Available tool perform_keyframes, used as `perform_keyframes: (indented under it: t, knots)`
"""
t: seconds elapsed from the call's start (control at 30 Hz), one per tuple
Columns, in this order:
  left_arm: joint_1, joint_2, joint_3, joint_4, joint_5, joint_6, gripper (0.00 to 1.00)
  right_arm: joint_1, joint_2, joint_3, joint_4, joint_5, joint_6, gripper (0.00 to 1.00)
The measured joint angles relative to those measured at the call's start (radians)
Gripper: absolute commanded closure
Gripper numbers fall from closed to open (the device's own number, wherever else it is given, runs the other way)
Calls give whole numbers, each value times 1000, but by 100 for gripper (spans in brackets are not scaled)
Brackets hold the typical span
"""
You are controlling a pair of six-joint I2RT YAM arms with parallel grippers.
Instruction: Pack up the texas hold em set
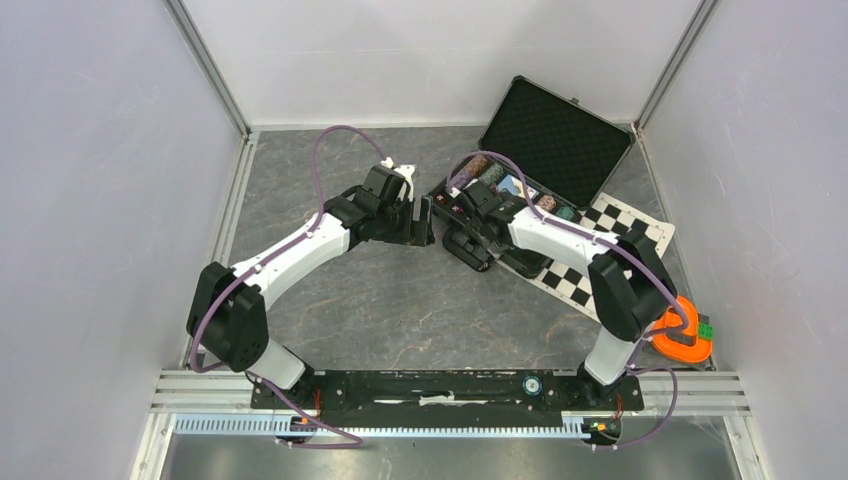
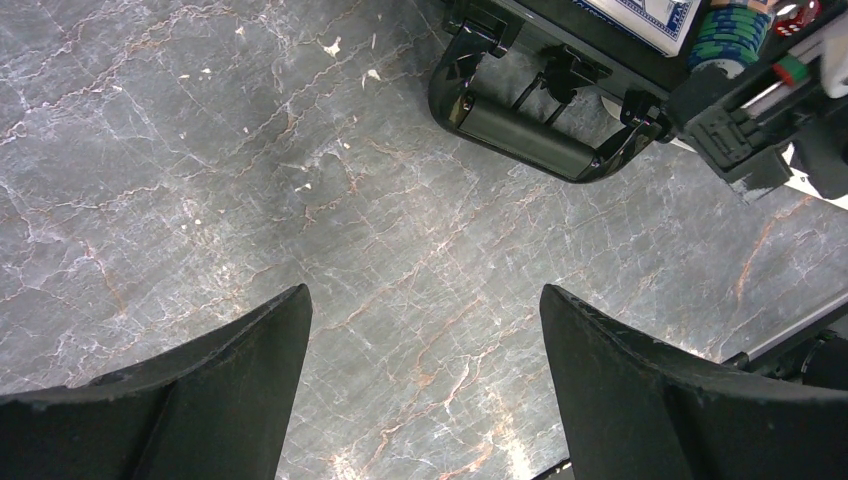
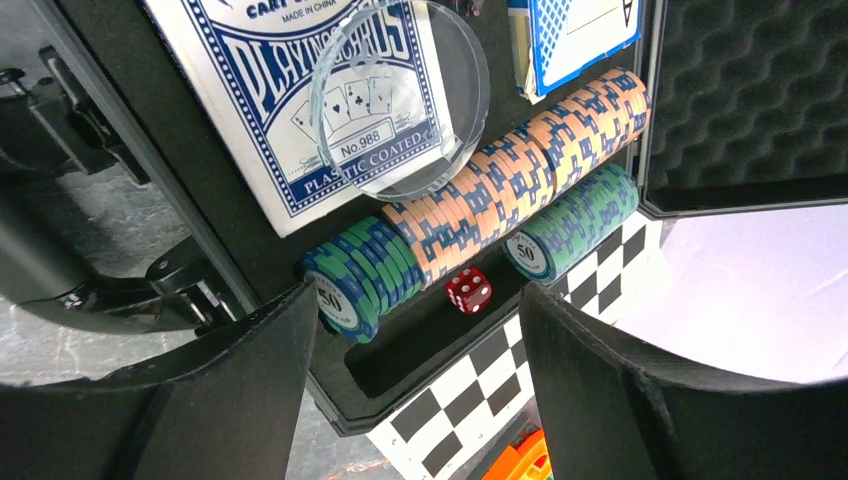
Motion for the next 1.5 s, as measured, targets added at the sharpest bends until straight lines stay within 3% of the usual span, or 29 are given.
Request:
perform_keyframes:
  t: [0.23, 0.43, 0.57, 1.3, 1.5]
  knots:
    - [0, 0, 0, 0, 0, 0, 10, -7, -102, 0, -28, -131, 32, 23]
    - [0, 4, 0, 0, 1, 0, 10, -7, -148, 0, -28, -193, 53, 63]
    - [0, 4, 0, 0, 1, 0, 10, -11, -147, 0, -28, -225, 76, 77]
    - [0, 4, 0, 0, 2, 0, 9, -69, -90, 13, -46, -264, 87, 79]
    - [0, 4, 0, 0, 2, 0, 9, -68, -76, 13, -46, -293, 87, 86]
